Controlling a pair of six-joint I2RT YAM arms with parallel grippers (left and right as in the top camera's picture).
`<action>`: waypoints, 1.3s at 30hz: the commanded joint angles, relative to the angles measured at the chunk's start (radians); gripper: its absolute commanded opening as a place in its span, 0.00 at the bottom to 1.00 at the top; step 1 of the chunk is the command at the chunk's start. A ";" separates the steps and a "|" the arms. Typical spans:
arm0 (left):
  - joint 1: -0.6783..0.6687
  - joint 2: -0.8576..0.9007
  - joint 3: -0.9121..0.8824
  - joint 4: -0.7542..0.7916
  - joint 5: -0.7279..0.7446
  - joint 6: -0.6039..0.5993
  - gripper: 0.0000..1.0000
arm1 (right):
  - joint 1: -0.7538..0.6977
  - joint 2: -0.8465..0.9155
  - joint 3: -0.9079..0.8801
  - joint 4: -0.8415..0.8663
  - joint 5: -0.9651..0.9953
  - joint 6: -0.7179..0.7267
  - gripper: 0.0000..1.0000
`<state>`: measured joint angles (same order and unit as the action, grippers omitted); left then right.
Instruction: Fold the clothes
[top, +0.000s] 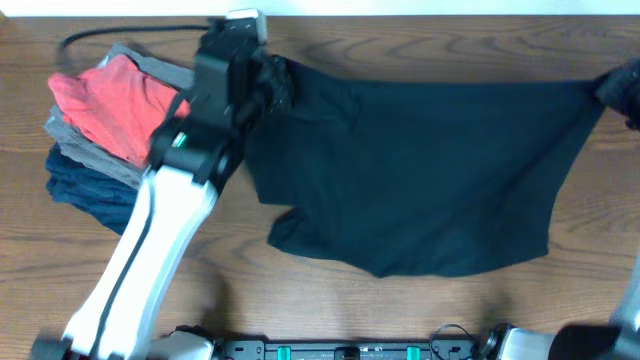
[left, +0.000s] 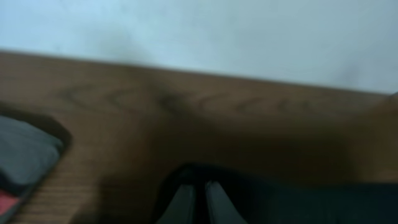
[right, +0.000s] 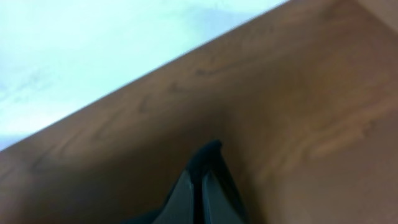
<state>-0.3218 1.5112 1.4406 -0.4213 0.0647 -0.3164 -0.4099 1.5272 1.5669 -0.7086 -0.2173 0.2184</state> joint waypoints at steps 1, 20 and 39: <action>0.061 0.135 0.145 0.010 0.084 0.013 0.06 | 0.019 0.060 0.008 0.112 -0.019 -0.002 0.01; 0.198 0.548 1.084 -0.495 0.113 0.115 0.06 | 0.003 0.096 0.236 0.132 0.337 -0.014 0.01; 0.191 0.549 1.008 -1.227 0.134 0.163 0.06 | -0.010 0.175 0.186 -0.422 0.438 0.027 0.01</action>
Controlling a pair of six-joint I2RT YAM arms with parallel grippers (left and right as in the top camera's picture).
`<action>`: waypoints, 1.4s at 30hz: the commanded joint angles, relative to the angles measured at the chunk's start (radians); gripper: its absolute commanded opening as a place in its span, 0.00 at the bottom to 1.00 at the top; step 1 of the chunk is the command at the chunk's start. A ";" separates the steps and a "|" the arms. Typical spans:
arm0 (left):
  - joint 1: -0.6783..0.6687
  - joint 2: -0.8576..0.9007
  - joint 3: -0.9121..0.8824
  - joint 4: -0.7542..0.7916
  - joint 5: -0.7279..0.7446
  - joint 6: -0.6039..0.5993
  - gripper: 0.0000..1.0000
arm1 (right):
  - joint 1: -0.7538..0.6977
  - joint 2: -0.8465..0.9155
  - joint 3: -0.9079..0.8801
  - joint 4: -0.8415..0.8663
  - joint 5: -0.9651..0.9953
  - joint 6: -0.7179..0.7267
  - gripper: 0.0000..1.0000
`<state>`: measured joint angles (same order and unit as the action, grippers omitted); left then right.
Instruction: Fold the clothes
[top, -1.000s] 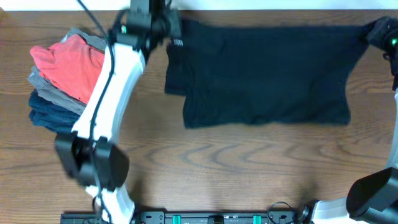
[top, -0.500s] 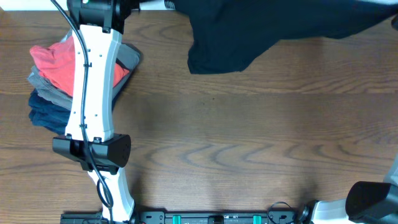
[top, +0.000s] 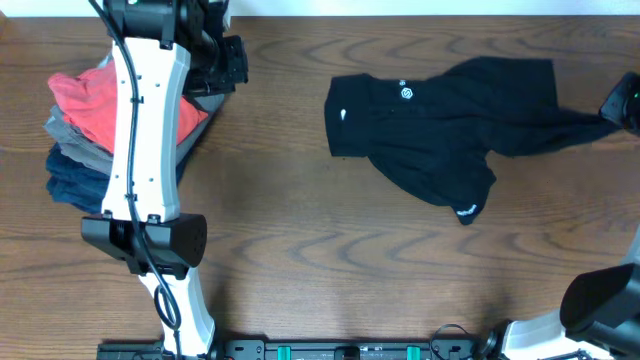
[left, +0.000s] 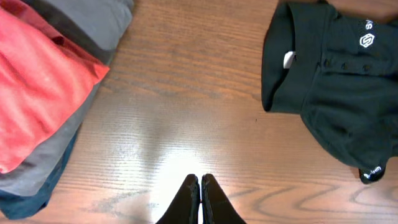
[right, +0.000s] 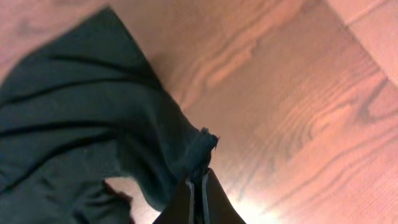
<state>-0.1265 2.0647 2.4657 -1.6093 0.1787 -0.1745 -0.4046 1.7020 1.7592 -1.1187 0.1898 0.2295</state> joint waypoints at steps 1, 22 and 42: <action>-0.010 -0.005 -0.021 -0.040 0.040 0.021 0.06 | -0.015 0.000 -0.008 -0.019 0.031 0.016 0.01; -0.278 0.063 -0.636 0.592 0.076 -0.129 0.75 | -0.015 0.000 -0.010 -0.052 0.031 0.016 0.01; -0.290 0.246 -0.734 0.893 0.243 -0.200 0.06 | -0.015 0.000 -0.010 -0.045 0.031 0.016 0.01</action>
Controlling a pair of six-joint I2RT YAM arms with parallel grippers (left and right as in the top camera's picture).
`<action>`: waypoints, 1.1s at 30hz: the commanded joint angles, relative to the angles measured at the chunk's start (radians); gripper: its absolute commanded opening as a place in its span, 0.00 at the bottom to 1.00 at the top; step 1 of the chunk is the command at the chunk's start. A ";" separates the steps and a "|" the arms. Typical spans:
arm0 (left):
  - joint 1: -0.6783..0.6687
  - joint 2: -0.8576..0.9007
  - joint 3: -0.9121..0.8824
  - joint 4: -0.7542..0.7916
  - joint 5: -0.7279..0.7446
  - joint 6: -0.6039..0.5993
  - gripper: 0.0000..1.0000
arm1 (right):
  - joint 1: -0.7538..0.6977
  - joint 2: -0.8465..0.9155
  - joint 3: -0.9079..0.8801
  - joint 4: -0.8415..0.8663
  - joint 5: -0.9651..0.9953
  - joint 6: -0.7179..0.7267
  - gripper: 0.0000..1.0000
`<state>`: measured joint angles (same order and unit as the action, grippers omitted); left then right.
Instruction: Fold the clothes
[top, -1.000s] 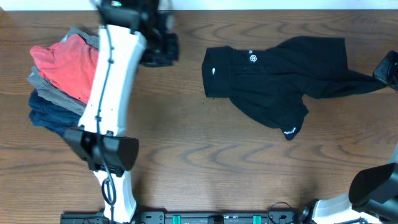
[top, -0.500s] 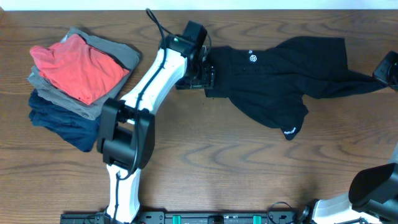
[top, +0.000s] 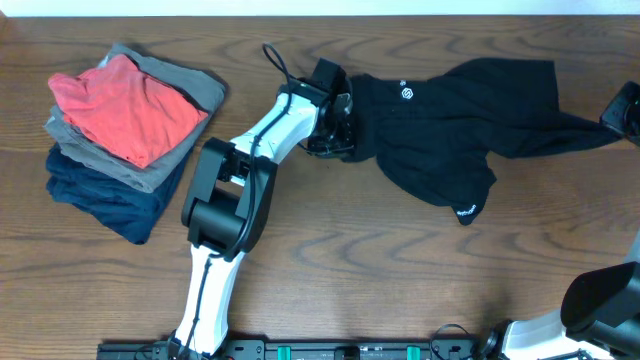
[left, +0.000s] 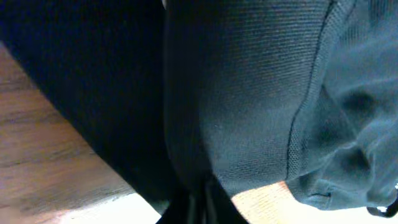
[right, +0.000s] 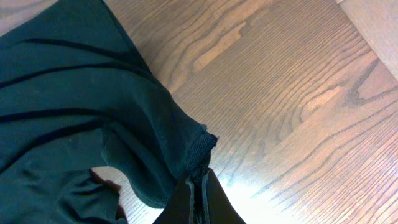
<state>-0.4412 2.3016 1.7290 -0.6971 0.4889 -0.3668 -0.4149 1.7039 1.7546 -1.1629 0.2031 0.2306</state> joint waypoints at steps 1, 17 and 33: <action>0.042 0.001 0.012 -0.029 -0.111 -0.003 0.06 | -0.005 -0.002 -0.006 -0.005 0.016 0.015 0.01; 0.442 -0.132 0.154 -0.118 0.003 0.014 0.57 | 0.026 -0.002 -0.254 0.027 -0.062 0.046 0.01; 0.150 -0.132 0.011 -0.492 -0.076 0.151 0.67 | 0.047 -0.002 -0.303 0.049 -0.062 0.045 0.01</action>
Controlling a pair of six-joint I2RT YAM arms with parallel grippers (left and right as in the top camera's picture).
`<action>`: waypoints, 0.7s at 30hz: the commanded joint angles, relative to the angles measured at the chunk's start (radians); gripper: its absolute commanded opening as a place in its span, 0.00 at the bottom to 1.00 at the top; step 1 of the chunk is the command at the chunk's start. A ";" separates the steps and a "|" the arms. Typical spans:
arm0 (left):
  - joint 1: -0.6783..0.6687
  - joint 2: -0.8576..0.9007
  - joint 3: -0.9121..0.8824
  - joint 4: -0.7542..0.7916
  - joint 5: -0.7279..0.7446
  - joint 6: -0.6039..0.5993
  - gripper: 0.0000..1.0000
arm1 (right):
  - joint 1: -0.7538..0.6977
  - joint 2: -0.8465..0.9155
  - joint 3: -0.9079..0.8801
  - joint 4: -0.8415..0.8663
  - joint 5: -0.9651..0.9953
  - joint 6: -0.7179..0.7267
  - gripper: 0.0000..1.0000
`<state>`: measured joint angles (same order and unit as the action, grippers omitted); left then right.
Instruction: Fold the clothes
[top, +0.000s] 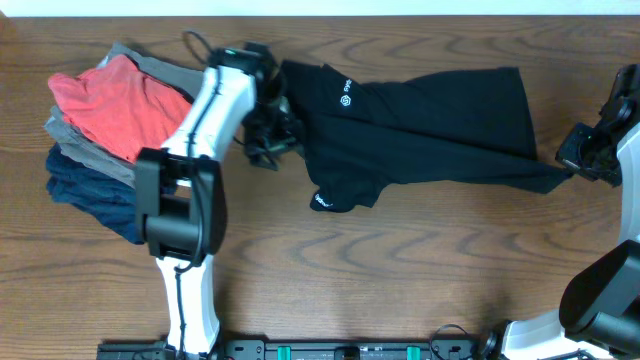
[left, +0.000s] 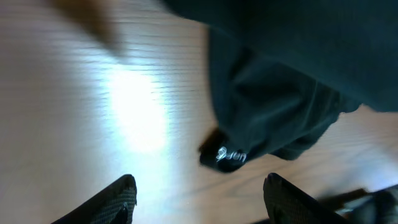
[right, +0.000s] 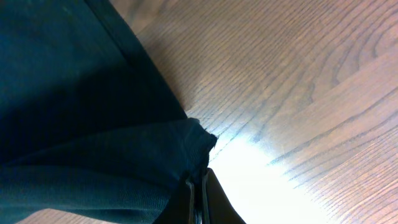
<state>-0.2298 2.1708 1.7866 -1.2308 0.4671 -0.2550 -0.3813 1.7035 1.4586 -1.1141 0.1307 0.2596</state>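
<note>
The black shirt (top: 420, 115) lies stretched along the far side of the table, with a small white logo near its left end and a sleeve (left: 227, 155) hanging toward the front. My left gripper (top: 268, 138) is just off the shirt's left edge. In the left wrist view the left gripper (left: 202, 200) is open over bare wood, holding nothing. My right gripper (top: 588, 152) is at the shirt's right end. The right wrist view shows the right gripper (right: 199, 186) shut on the corner of the shirt (right: 81, 106).
A stack of folded clothes (top: 115, 110) sits at the far left, red on top of grey and navy. The left arm (top: 190, 150) reaches over the stack's right side. Bare wooden table (top: 400, 270) spans the front half.
My left gripper was shut on the shirt's left part and is now open, further left. The shirt has shifted left and lies longer and flatter. The right gripper has moved nearer and left, still holding its corner.
Both grippers first held the shirt spread wide across the table. Then the left gripper was empty near the stack, with the shirt bunched at the right. Later it was shut on the shirt's left part. Now it is open and the shirt lies stretched out.
</note>
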 joint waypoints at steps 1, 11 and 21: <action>-0.079 -0.001 -0.066 0.068 -0.070 0.031 0.67 | 0.014 -0.002 -0.006 0.000 0.011 0.016 0.01; -0.178 -0.001 -0.307 0.412 -0.067 -0.099 0.67 | 0.014 -0.002 -0.006 0.003 0.011 0.016 0.01; -0.196 -0.002 -0.320 0.482 -0.057 -0.098 0.06 | 0.014 -0.002 -0.006 0.003 0.011 0.016 0.01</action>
<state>-0.4324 2.1391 1.4853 -0.7437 0.4198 -0.3511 -0.3813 1.7035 1.4574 -1.1103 0.1307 0.2596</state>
